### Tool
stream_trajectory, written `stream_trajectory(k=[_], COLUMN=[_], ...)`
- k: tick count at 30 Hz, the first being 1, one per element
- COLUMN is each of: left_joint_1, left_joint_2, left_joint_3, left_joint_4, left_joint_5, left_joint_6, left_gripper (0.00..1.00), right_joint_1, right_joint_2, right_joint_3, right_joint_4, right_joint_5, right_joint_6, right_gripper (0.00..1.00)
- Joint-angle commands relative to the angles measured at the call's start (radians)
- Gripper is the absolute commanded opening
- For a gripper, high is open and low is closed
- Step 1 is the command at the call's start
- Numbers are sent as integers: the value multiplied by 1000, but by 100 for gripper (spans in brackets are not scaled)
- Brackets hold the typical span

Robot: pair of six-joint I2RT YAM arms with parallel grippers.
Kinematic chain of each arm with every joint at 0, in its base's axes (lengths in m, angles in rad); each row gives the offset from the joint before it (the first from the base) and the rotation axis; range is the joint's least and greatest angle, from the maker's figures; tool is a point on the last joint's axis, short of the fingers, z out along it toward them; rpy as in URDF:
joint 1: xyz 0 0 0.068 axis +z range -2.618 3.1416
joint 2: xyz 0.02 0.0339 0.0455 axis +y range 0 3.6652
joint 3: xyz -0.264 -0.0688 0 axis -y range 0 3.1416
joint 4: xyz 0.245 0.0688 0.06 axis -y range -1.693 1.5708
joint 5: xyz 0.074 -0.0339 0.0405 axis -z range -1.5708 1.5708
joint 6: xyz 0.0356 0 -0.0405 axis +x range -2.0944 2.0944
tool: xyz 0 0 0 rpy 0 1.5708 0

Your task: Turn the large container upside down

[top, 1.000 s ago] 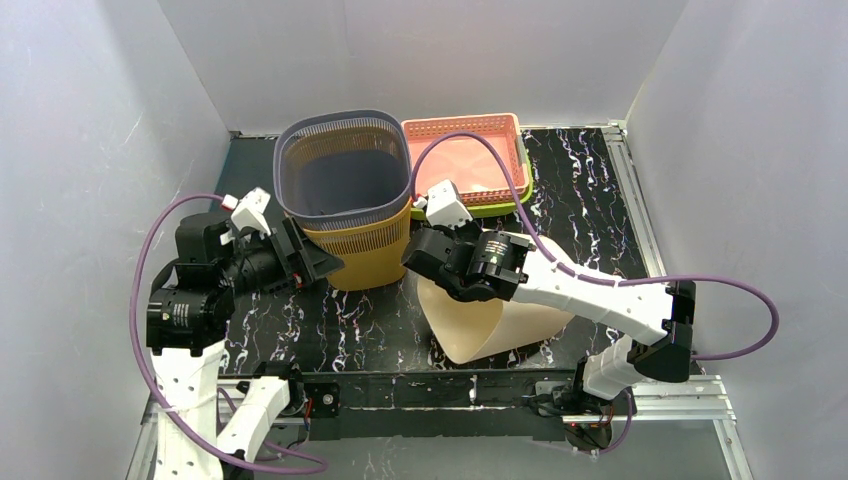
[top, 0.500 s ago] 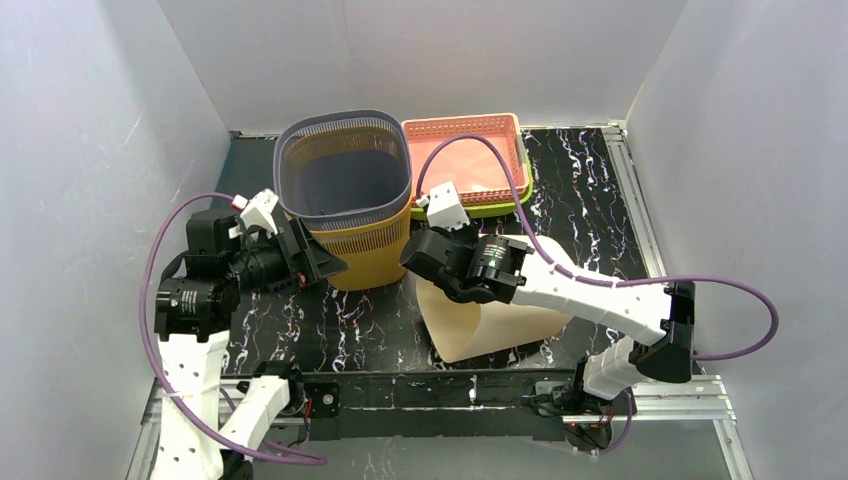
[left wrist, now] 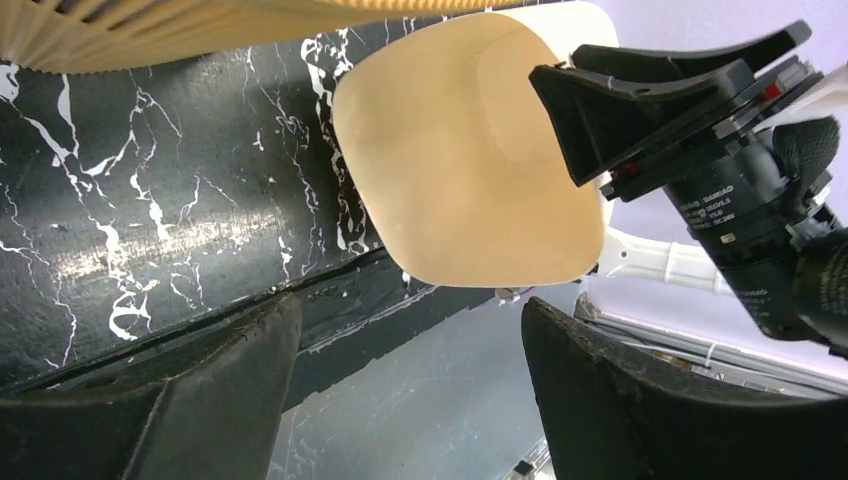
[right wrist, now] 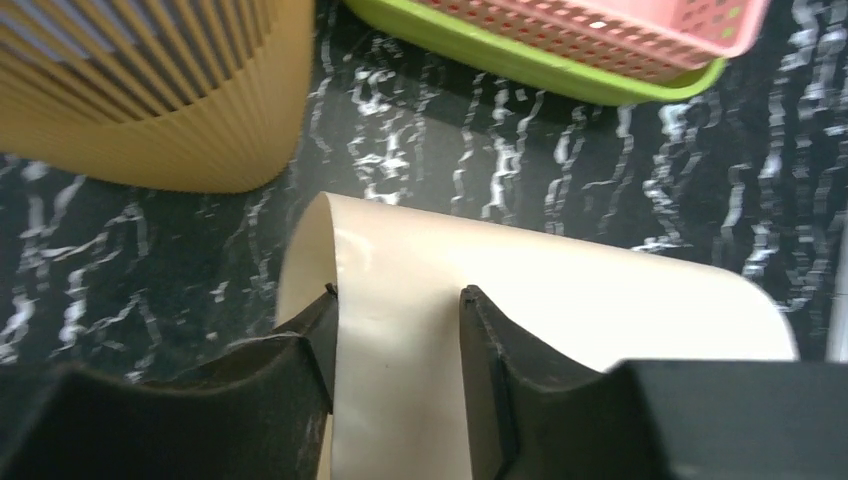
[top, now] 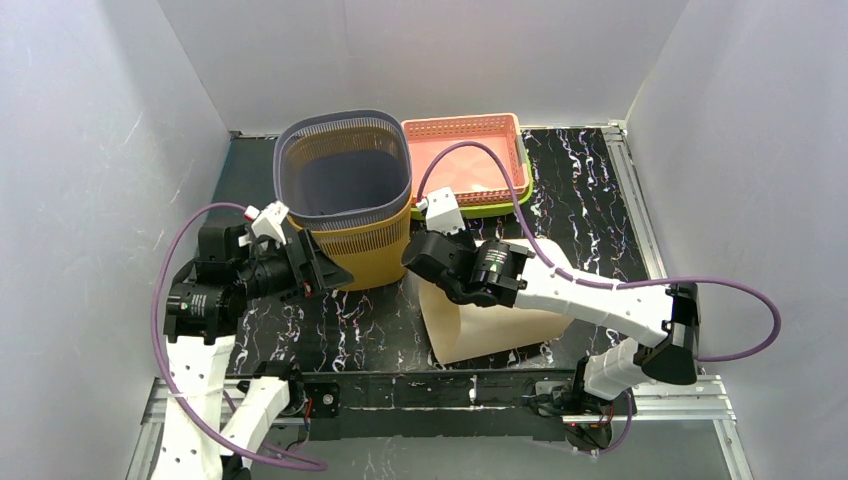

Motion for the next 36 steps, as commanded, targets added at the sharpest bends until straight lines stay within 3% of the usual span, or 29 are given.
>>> stream_trajectory(k=[1, 7, 10, 17, 21, 25, 36], left_joint_1=[-55, -358, -457, -698, -883, -988, -1097], left_joint_2=[-19, 6, -2, 47, 119, 163, 259], left_joint_3=[-23, -33, -42, -65, -49, -50, -24], left_joint_4=[13, 74, 132, 239, 260, 283, 377], left_joint_5=[-10, -268, -359, -538, -742, -853, -901], left_joint_6=[-8, -99, -159, -283, -334, -383, -422], left_gripper=[79, 79, 79, 78, 79, 81, 85], right_joint_1=[-7, -8, -14, -92, -269, -508, -1106], right_joint_2=[-45, -134, -186, -328, -387, -443, -562], right_joint_3=[-43, -110, -132, -141, -151, -212, -360], right_joint_4=[113, 205, 217, 118, 39, 32, 48], right_joint_5=[-207, -253, -251, -91, -122, -307, -869], right_joint_6=[126, 90, 80, 1, -90, -161, -185], right_gripper=[56, 65, 69, 85, 94, 99, 99])
